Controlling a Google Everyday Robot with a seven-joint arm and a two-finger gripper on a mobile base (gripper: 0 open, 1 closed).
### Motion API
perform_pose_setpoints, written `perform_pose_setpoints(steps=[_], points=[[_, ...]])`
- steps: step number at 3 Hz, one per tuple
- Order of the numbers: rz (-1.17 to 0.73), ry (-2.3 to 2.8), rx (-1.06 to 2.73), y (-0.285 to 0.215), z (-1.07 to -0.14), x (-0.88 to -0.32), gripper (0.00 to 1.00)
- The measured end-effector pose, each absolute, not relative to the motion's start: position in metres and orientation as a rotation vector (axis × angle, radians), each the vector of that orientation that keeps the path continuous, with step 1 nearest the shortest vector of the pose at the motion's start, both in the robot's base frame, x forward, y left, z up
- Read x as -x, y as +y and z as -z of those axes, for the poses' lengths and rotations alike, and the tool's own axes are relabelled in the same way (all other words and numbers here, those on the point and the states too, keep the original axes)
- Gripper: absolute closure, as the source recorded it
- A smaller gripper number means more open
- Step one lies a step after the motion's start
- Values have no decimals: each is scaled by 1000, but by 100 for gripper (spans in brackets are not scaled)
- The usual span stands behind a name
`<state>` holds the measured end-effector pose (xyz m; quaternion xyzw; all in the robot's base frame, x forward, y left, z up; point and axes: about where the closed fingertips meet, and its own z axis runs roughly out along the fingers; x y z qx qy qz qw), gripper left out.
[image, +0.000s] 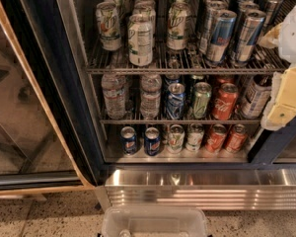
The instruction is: Pick redbull can from top shelf of fridge
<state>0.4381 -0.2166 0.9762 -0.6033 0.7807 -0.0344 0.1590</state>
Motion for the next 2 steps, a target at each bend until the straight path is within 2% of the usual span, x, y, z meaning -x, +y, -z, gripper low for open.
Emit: perform_pose_setpoints(steps=[2], points=[[61,2203,1643,-216,-968,-449,0]])
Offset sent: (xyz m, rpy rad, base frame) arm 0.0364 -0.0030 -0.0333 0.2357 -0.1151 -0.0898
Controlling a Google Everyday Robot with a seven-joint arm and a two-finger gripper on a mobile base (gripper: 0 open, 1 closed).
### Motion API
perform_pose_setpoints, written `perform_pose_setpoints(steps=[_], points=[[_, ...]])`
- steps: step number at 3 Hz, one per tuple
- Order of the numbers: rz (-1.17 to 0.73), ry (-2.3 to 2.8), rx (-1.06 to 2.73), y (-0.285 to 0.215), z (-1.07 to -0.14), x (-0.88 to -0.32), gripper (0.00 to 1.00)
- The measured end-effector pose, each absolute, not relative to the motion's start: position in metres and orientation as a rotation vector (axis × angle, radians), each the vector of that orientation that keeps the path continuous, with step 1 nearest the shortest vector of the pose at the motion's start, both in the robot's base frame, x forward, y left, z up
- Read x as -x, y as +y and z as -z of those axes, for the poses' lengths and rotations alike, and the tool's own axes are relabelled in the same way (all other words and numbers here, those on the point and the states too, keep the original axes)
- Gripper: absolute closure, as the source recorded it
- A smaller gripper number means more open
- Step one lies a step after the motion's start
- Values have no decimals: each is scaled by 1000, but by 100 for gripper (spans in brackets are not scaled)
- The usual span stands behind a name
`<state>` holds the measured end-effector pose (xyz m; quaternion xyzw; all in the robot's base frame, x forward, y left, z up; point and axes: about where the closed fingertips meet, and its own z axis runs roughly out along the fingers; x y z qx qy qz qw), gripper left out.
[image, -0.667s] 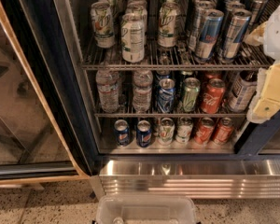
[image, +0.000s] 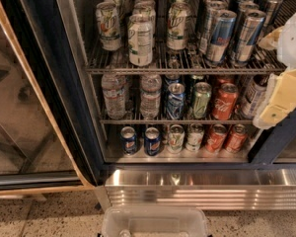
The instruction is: Pick redbull can from top shelf of fridge
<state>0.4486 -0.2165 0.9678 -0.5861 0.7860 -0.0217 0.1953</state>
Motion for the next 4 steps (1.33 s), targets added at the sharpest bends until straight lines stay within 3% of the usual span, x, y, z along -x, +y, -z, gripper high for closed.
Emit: perform_pose_setpoints(steps=[2,4], points=[[2,2083,1392,-211,-955,-495,0],[-17,2045,1336,-206,-952,-503,0]])
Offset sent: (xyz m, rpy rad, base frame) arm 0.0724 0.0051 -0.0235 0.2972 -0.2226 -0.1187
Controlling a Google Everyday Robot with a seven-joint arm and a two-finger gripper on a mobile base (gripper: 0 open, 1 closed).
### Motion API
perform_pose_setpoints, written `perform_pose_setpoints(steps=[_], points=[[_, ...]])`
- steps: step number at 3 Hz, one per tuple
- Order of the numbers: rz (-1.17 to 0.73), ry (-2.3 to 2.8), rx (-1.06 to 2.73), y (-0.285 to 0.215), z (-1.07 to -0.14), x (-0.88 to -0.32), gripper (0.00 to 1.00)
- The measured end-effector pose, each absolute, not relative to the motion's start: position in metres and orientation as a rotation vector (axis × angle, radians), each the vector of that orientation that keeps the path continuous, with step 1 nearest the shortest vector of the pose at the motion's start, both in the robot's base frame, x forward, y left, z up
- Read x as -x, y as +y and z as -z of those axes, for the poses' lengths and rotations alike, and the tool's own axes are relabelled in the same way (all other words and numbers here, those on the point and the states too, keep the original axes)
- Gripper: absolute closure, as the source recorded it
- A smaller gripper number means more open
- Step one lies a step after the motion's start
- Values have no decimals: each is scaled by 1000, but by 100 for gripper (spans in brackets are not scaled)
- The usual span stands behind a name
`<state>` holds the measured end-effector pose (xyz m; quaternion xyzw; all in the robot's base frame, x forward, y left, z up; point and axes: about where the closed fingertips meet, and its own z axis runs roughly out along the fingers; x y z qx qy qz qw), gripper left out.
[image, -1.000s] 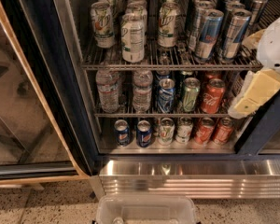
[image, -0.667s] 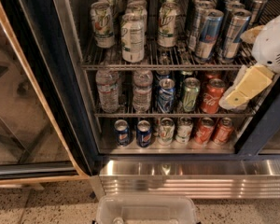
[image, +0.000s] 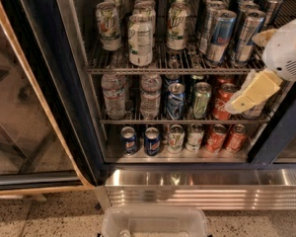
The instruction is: Pick redbull can from top shelf of fridge
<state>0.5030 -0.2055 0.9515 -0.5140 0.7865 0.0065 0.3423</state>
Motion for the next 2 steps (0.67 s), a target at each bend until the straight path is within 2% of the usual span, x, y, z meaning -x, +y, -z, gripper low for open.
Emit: perform_pose_setpoints(steps=[2], points=[[-68,1895,1097,-190,-945,-530,0]])
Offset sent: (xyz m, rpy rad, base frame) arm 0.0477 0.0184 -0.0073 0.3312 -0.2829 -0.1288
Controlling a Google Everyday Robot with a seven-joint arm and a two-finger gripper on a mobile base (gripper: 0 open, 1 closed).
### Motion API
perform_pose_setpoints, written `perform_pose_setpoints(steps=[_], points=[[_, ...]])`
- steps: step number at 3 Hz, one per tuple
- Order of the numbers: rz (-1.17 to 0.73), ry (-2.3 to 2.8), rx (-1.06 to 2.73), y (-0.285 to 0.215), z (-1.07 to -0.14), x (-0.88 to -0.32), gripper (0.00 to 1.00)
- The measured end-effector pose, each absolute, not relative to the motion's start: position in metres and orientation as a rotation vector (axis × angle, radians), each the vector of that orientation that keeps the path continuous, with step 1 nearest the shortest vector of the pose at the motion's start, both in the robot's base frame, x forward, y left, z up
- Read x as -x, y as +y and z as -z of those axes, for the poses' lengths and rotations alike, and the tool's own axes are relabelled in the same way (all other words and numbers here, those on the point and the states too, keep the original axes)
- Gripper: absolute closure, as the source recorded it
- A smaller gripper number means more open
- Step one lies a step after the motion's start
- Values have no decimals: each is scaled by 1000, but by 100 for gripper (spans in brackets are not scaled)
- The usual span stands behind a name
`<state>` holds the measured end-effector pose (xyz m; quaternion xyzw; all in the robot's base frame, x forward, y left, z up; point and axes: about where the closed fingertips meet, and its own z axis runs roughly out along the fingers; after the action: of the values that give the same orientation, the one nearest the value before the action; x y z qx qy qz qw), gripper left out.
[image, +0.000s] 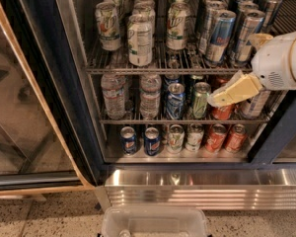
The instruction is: Pick redbull can from top shelf of fridge
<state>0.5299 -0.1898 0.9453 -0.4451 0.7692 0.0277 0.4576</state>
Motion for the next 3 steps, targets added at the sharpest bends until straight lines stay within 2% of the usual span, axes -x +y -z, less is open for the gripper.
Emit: perform_pose_setpoints(steps=[3], points=[[-177,1721,1010,-174,-955,-558,0]])
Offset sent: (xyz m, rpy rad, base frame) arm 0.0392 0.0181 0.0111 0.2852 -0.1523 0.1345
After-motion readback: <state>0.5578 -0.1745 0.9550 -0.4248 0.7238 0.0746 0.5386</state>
